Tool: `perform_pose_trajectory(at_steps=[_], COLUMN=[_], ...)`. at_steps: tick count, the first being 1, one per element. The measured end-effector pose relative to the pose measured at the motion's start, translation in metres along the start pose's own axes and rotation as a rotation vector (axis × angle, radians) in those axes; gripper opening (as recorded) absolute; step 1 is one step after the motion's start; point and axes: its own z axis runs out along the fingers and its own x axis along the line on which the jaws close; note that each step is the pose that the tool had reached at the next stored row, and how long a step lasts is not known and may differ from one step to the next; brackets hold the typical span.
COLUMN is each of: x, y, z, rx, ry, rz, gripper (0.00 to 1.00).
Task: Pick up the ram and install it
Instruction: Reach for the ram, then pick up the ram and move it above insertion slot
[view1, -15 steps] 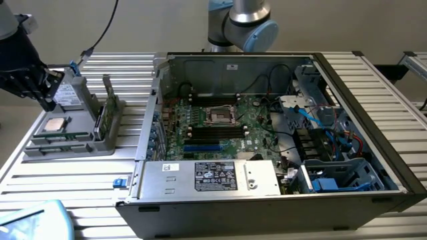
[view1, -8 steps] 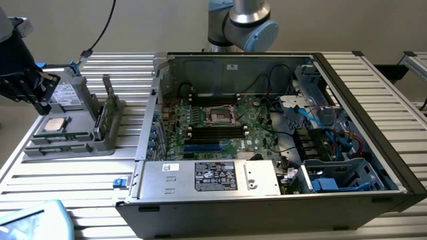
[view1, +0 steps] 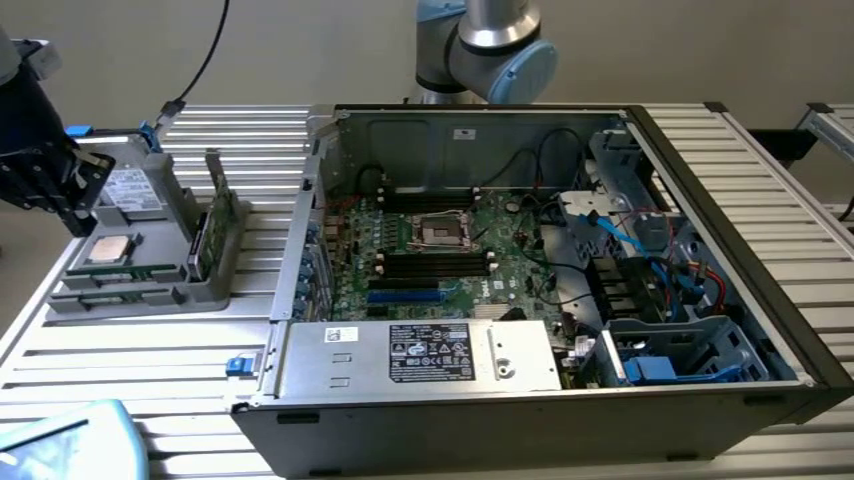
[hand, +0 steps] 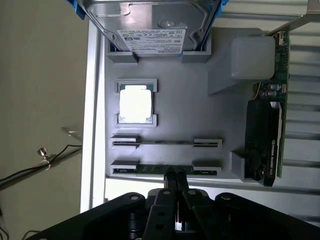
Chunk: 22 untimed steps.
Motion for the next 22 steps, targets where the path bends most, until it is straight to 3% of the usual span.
perform_pose_trajectory(at_steps=[2, 4, 22], x=[0.0001, 0.0001, 0.0002], y=[-0.0005, -0.0006, -0.0014], z=[0.0001, 0.0002, 0.0006], rx=[0.0084, 0.012, 0.0147], ry=[0.0008, 0.0013, 0.0017], rz=[-0.004, -0.006, -0.022], gripper=[0.1, 0.1, 0.1])
